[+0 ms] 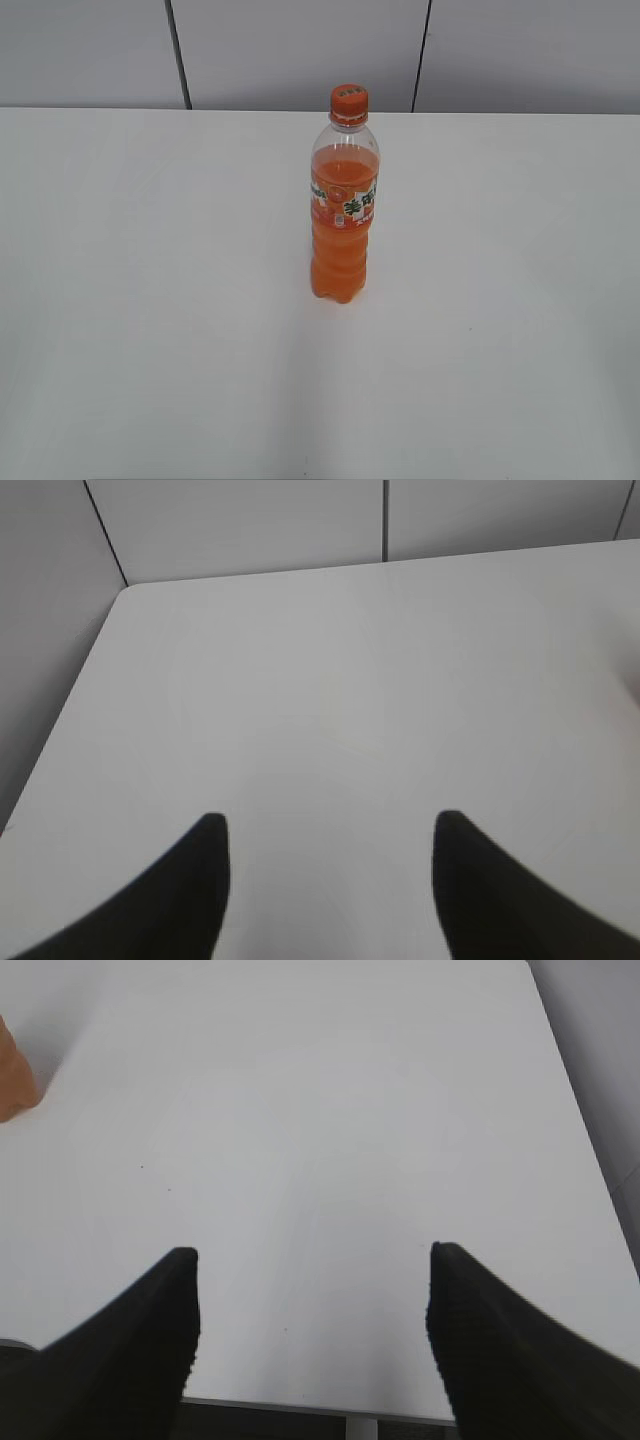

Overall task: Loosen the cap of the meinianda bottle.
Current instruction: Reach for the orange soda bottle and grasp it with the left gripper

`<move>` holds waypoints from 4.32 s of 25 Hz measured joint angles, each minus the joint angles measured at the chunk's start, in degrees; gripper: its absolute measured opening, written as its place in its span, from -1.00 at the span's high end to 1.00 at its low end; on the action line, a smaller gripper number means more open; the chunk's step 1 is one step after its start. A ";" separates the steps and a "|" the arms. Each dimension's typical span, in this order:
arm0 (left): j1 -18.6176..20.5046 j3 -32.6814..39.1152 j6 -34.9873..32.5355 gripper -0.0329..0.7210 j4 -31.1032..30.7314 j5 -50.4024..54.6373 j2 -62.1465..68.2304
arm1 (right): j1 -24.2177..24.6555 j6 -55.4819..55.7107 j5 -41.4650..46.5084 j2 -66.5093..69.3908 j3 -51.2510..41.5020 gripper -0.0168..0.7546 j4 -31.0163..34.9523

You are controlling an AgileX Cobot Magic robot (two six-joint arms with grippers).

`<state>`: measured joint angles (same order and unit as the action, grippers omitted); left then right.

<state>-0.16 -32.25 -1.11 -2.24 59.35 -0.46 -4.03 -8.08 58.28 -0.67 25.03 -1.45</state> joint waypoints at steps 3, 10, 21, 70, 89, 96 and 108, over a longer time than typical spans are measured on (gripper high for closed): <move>0.00 0.00 0.00 -0.41 0.00 0.00 0.00 | 0.00 0.00 0.00 0.00 0.00 -0.43 0.00; 0.00 0.00 0.00 -0.52 0.00 0.00 0.00 | 0.00 0.00 0.00 0.00 0.00 -0.43 0.00; 0.00 0.00 0.00 -0.52 0.00 0.00 0.00 | 0.00 0.00 0.00 0.00 0.00 -0.43 0.00; 0.00 0.58 -0.23 -0.38 -3.60 -64.41 54.55 | 0.00 0.00 0.00 0.00 0.00 -0.43 -0.06; 0.00 0.06 23.71 -0.36 -37.09 -96.95 83.33 | 0.00 0.00 0.00 0.00 0.00 -0.43 -0.06; -0.27 -8.07 38.28 -0.36 -66.98 -110.79 97.51 | 0.00 0.00 0.00 0.00 0.00 -0.43 -0.06; -10.77 -21.51 41.69 -0.71 -76.22 -116.30 114.97 | 0.00 0.00 0.00 0.00 0.00 -0.43 -0.01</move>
<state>-10.94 -53.75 40.58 -78.45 -56.94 114.52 -4.03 -8.08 58.28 -0.67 25.03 -1.46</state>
